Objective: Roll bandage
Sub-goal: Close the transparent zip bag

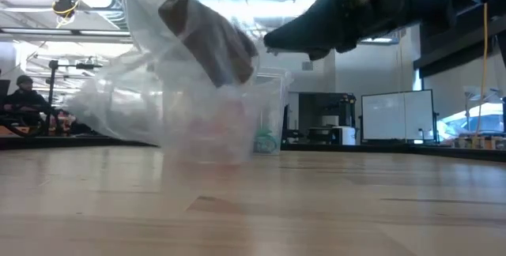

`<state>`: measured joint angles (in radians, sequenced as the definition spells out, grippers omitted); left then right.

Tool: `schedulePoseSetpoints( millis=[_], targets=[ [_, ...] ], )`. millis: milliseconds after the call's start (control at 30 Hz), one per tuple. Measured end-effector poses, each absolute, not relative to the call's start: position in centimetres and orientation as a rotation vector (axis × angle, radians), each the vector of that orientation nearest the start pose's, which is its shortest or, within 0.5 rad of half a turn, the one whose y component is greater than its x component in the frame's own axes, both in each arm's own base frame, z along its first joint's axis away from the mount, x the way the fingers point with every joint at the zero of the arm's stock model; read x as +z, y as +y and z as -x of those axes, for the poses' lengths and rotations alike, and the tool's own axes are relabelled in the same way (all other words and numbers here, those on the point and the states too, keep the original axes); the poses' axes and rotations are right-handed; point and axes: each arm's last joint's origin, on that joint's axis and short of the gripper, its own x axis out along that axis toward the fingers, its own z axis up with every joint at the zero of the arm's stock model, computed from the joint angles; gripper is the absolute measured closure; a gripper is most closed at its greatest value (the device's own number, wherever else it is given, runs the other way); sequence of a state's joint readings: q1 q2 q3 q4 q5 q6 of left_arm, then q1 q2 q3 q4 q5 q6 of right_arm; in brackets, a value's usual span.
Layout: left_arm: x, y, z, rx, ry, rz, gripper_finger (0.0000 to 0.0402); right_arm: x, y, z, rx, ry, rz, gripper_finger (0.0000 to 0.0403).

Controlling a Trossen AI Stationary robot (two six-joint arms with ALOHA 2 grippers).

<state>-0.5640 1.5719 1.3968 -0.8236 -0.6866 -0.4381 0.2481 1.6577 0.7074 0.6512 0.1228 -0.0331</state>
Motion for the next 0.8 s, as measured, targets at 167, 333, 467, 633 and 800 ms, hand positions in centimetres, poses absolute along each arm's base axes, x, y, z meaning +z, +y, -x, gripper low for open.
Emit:
schedulePoseSetpoints(
  millis=[167,333,467,633,800],
  targets=[
    [30.7,-15.5,-28.0,0.276,0.773,-0.17,0.0393,19.6,7.4,-30.8,0.118,0.258,0.213,0.0398],
    [30.6,-15.5,-27.9,0.294,0.781,-0.143,0.0345,21.6,6.9,-29.4,0.101,0.271,0.251,0.0399],
    [30.8,-15.2,-27.6,0.308,0.811,-0.15,0.0293,21.5,6.7,-28.8,0.096,0.343,0.267,0.04],
    [32.6,-14.9,-26.7,0.348,0.821,-0.055,0.0255,22.3,6.7,-28.1,0.055,0.344,0.276,0.0401],
    [31.3,-15.2,-26.4,0.38,0.84,-0.004,0.0249,23.1,6.7,-28.1,0.063,0.343,0.275,0.0401]
  ],
)
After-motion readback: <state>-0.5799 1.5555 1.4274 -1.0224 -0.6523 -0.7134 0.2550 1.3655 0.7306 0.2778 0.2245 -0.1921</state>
